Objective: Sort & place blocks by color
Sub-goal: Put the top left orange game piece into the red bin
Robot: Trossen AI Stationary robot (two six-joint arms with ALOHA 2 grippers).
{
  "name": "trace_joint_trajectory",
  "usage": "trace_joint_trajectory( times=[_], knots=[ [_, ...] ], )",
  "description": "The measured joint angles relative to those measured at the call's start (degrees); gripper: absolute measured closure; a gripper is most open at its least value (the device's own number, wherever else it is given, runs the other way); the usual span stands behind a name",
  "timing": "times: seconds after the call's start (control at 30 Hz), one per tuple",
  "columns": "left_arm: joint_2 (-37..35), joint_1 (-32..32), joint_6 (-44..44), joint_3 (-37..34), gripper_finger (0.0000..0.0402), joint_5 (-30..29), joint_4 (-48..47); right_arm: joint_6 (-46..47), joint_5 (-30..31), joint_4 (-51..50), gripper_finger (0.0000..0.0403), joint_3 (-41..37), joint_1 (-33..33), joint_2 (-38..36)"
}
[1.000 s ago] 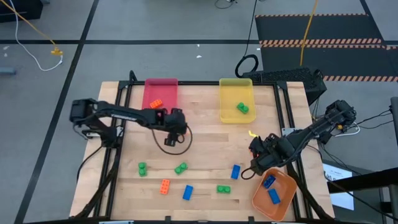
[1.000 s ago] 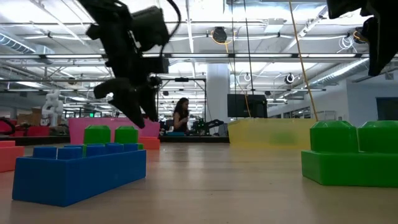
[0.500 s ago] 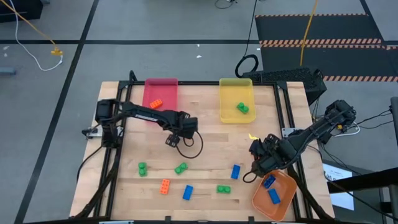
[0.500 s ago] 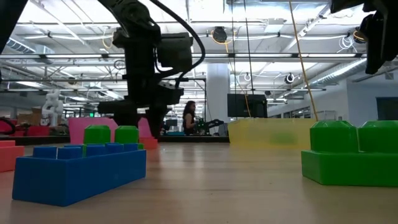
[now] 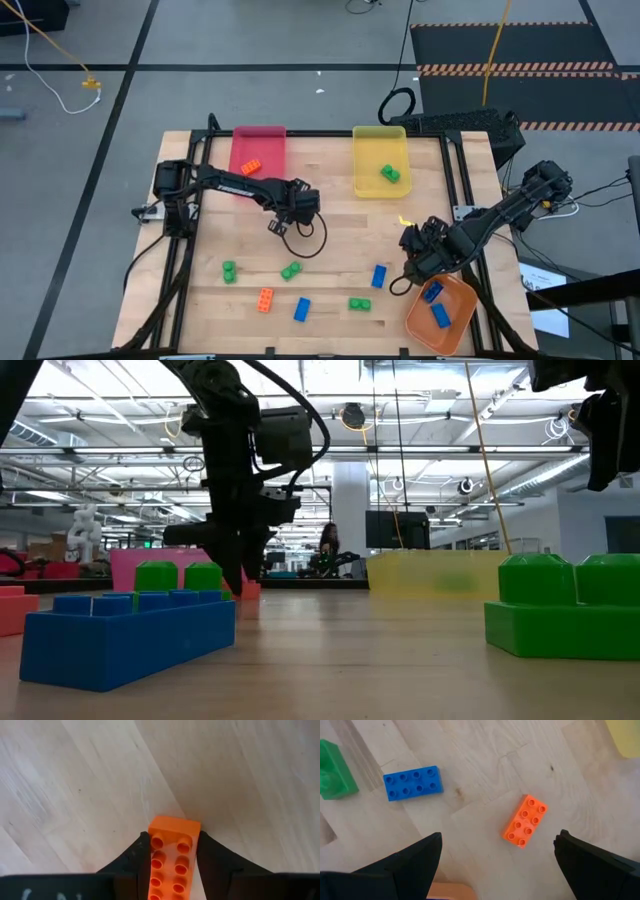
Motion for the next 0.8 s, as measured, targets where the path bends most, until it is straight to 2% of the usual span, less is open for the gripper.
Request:
trace_joint_trajectory(
  times=[0.13,0.23,0.47,0.53,0.63,0.8],
  knots=[
    [0.0,-0.9,-0.1,0.8,0.0279,0.1,-0.2,-0.1,-0.1,0.8,0.0035,0.0,0.0,0.0],
    [0.2,-2.3,-0.6,4.0,0.0279,-0.6,-3.7,-0.2,-0.2,0.8,0.0035,0.0,-0.1,0.0],
    [0.1,-5.3,-1.1,17.1,0.0279,-8.2,-14.4,0.0,-0.2,0.9,0.0035,0.0,-0.1,0.0],
    [0.1,-5.4,-1.5,20.3,0.0278,-12.0,-17.3,0.0,-0.2,1.0,0.0035,0.0,-0.1,0.0],
    [-0.5,-3.7,-2.8,22.9,0.0279,-17.2,-21.5,0.0,-0.2,1.6,0.0035,0.0,-0.1,0.0],
    [-3.1,2.3,-6.0,21.9,0.0280,-16.0,-23.6,-1.8,2.0,3.3,0.0035,0.0,-0.1,0.0]
  ],
)
